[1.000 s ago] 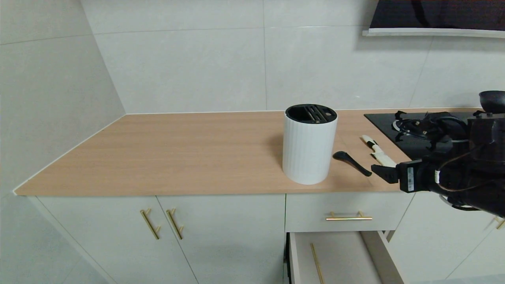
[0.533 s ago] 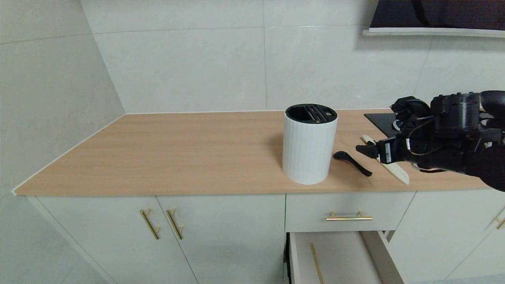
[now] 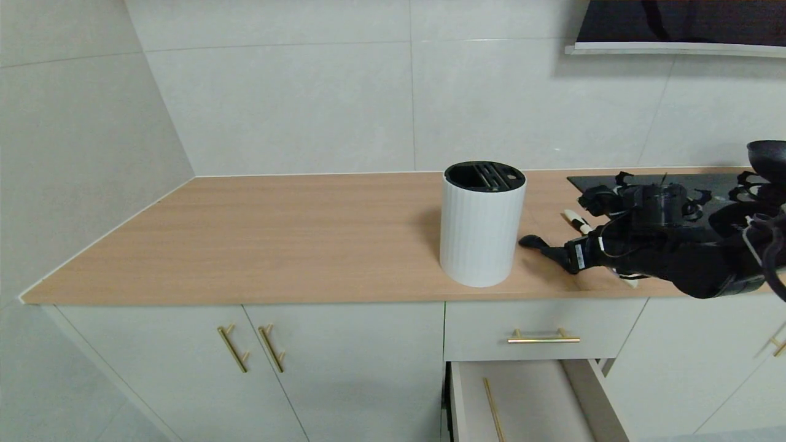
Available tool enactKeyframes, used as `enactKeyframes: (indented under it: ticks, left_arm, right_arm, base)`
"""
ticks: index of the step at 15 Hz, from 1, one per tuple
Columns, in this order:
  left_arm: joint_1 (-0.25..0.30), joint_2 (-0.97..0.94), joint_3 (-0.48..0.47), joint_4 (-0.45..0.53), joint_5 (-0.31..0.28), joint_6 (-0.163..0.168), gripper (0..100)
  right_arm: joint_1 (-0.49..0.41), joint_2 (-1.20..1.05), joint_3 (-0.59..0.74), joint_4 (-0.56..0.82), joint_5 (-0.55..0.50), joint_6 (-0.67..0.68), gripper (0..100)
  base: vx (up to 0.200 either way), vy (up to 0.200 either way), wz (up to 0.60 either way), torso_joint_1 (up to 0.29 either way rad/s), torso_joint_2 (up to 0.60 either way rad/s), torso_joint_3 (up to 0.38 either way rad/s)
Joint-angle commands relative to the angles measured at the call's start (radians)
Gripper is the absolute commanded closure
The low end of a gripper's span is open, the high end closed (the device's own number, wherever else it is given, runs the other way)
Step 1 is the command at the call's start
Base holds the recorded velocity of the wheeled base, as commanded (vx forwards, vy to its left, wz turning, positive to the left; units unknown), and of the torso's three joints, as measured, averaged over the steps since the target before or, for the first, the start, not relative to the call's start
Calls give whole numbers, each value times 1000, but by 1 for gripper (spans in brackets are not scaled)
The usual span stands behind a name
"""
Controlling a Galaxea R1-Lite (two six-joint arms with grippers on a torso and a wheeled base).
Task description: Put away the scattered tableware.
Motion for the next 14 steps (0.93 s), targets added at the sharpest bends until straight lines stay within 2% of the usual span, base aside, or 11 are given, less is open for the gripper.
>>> enactKeyframes:
  ticks: [1, 5, 14]
  left_arm:
    - [0, 0, 0, 0, 0, 0, 0]
    - [0, 0, 0, 0, 0, 0, 0]
    - [0, 0, 0, 0, 0, 0, 0]
  right_arm:
    - [-4, 66, -15, -5, -5, -1, 0]
    - [-29, 142, -66, -28, -9, 0, 0]
    - [-32, 161, -89, -34, -11, 6, 0]
  base:
    - [0, 0, 0, 0, 0, 0]
    - [0, 0, 0, 0, 0, 0]
    - [0, 0, 0, 0, 0, 0]
